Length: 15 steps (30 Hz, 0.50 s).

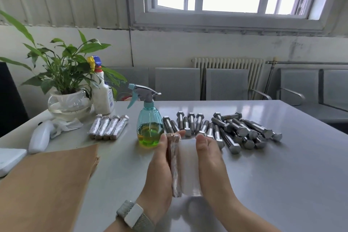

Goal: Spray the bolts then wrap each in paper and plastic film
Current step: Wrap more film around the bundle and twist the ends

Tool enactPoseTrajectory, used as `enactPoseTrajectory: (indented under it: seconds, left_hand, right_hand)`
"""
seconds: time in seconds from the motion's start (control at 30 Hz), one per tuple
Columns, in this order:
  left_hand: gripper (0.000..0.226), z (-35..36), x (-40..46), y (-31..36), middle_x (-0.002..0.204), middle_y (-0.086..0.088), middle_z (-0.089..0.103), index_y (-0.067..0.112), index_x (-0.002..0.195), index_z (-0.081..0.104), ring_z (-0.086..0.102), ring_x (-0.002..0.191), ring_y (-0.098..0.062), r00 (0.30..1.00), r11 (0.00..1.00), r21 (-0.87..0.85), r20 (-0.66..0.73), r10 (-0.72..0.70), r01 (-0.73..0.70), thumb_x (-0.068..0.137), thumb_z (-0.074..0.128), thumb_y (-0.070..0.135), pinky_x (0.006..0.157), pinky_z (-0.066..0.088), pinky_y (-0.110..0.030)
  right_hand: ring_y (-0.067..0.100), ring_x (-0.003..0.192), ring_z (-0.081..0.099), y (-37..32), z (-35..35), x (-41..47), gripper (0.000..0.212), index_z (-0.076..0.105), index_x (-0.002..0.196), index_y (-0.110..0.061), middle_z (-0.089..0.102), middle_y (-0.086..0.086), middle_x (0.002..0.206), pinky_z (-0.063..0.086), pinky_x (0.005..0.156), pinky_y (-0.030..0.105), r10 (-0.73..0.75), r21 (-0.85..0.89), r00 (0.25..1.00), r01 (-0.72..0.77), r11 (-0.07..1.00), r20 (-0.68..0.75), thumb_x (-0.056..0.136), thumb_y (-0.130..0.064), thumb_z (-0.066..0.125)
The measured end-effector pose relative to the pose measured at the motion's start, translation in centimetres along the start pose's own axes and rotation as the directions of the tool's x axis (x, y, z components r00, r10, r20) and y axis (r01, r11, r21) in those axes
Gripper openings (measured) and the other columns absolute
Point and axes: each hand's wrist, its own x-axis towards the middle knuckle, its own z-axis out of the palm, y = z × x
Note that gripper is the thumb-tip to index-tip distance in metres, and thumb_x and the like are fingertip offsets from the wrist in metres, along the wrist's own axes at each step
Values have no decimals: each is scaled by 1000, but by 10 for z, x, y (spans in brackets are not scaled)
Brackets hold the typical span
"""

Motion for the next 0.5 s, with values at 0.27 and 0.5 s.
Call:
enactPoseTrajectory:
  seconds: [0.27,0.5]
  left_hand:
    - [50,-9,4,2,97,-13,75,22,92,77,73,88,-27,999,987,154,-4,52,-50,88,44,60,66,58,-34]
    - [65,-14,6,7,94,-16,74,4,105,67,72,91,-32,994,939,325,7,113,-109,81,52,62,80,58,-42]
  right_hand:
    - [24,99,71,-2,-13,9,78,65,114,-23,74,4,106,55,92,52,189,61,935,-217,974,302,64,-82,63]
    - [21,96,71,-4,-11,10,84,64,113,-19,73,3,104,55,92,47,190,-2,951,-196,981,244,63,-87,56]
